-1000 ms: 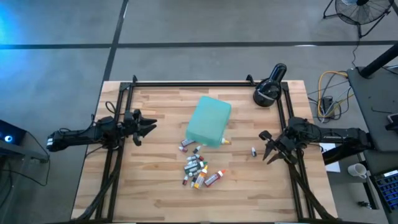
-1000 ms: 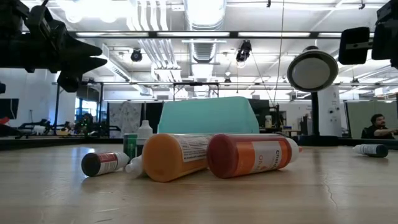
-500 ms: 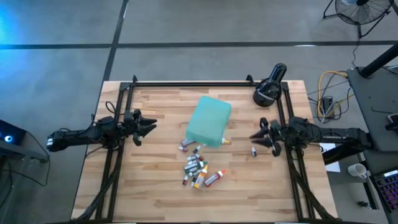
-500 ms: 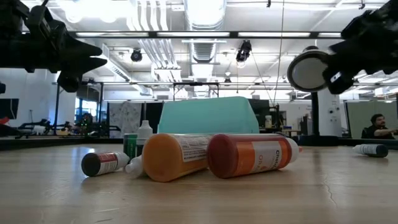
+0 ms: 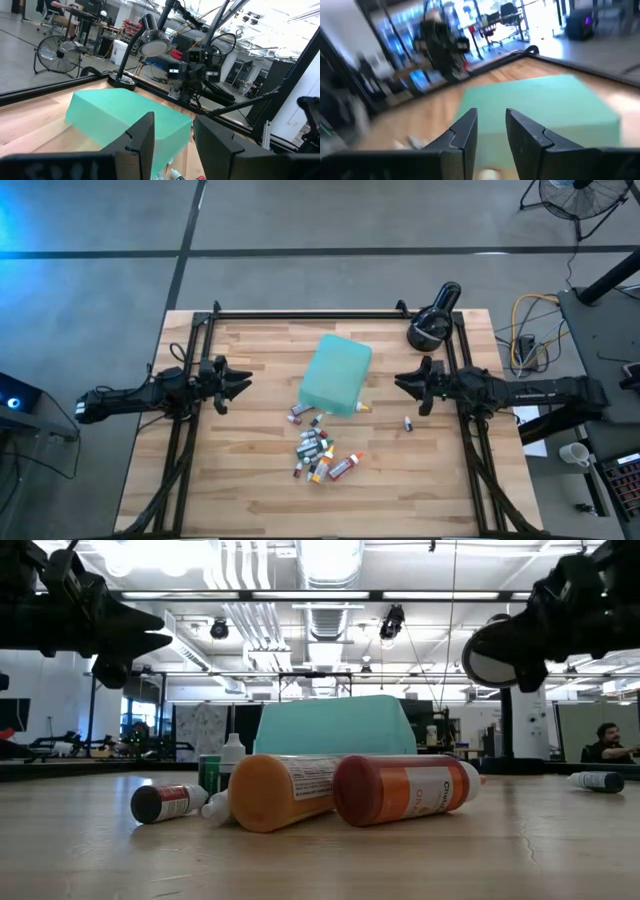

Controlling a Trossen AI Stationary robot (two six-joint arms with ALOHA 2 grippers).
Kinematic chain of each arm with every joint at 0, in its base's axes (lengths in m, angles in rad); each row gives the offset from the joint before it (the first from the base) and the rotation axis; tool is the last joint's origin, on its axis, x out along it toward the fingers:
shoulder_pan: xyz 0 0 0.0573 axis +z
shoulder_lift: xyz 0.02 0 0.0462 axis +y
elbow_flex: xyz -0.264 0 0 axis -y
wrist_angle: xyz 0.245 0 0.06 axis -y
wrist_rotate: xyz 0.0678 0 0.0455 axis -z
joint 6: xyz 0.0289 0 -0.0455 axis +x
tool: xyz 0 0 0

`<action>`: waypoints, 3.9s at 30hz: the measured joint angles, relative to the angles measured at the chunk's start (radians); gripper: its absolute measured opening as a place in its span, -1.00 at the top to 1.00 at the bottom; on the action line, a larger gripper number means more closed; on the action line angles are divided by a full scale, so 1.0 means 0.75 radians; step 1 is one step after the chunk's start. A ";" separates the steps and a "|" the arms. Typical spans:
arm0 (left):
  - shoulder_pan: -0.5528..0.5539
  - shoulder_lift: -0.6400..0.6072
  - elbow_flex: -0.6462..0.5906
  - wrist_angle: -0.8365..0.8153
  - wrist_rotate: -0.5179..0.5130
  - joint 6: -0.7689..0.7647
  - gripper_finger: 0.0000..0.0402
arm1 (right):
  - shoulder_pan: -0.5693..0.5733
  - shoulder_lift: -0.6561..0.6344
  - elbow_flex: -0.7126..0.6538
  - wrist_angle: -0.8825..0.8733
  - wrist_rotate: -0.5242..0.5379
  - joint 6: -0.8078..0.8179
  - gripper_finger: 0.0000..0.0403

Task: Pick & Place food coloring
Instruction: Prepare the green bin

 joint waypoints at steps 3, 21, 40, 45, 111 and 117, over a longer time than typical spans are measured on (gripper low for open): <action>0.000 0.000 0.000 0.000 0.000 0.000 0.45 | 0.001 0.152 0.048 0.016 -0.008 -0.133 0.53; 0.000 0.000 0.000 -0.001 0.000 0.000 0.45 | 0.000 0.649 0.296 -0.019 0.047 0.279 0.53; -0.002 0.002 0.000 0.104 0.000 -1.109 0.45 | -0.003 0.985 0.716 -0.524 -0.315 0.505 0.76; -0.001 0.001 0.000 0.141 -0.070 -1.112 0.45 | -0.019 1.012 0.781 -0.517 -0.359 0.454 0.81; -0.047 0.007 0.000 0.354 0.019 -0.946 0.45 | 0.007 1.083 1.421 -0.650 0.541 0.010 0.81; -0.047 0.010 0.000 0.361 -0.336 -0.883 0.45 | -0.034 1.252 1.613 -1.025 0.313 0.138 0.81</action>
